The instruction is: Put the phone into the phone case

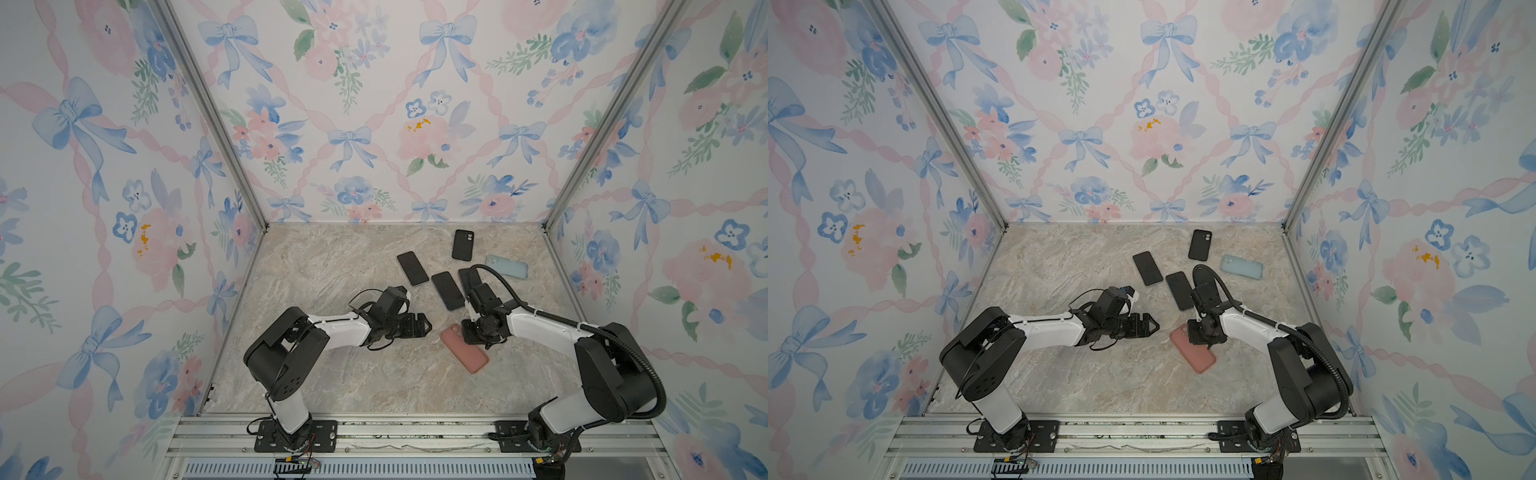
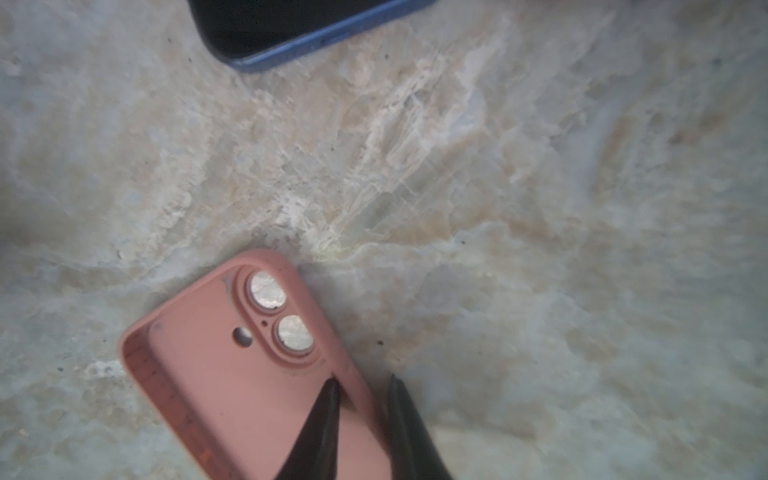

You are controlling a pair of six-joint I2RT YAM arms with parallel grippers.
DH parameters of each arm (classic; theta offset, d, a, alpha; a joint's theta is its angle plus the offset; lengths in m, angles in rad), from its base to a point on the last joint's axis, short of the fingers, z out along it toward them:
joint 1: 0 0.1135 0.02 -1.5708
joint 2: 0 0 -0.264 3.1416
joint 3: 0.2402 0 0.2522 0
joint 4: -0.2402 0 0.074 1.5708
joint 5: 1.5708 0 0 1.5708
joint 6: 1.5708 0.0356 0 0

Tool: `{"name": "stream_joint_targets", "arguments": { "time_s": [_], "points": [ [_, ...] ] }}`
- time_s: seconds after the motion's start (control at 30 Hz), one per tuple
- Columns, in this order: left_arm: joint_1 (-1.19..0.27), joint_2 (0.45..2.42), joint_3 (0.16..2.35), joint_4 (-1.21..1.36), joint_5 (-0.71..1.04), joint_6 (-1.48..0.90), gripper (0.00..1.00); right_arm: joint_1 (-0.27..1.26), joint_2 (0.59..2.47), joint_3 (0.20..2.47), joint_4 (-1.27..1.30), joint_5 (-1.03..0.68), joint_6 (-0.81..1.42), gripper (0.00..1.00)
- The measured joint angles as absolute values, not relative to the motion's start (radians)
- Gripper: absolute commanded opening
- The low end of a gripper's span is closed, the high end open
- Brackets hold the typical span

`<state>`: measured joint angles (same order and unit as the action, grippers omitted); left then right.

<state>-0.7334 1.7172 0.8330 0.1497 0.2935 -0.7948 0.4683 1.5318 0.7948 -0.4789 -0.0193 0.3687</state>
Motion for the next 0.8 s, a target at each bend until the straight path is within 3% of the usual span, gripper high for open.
{"name": "stream_joint_targets", "arguments": {
  "time_s": [0.47,0.8],
  "points": [
    [-0.711,1.623,0.767,0.155,0.298,-0.799,0.93,0.556,1.532,0.838,-0.512,-0.016,0.4,0.08],
    [-0.628,1.457,0.633,0.154,0.304,-0.814,0.93,0.672,1.587,0.938,-0.512,-0.015,0.454,0.07]
  ]
}}
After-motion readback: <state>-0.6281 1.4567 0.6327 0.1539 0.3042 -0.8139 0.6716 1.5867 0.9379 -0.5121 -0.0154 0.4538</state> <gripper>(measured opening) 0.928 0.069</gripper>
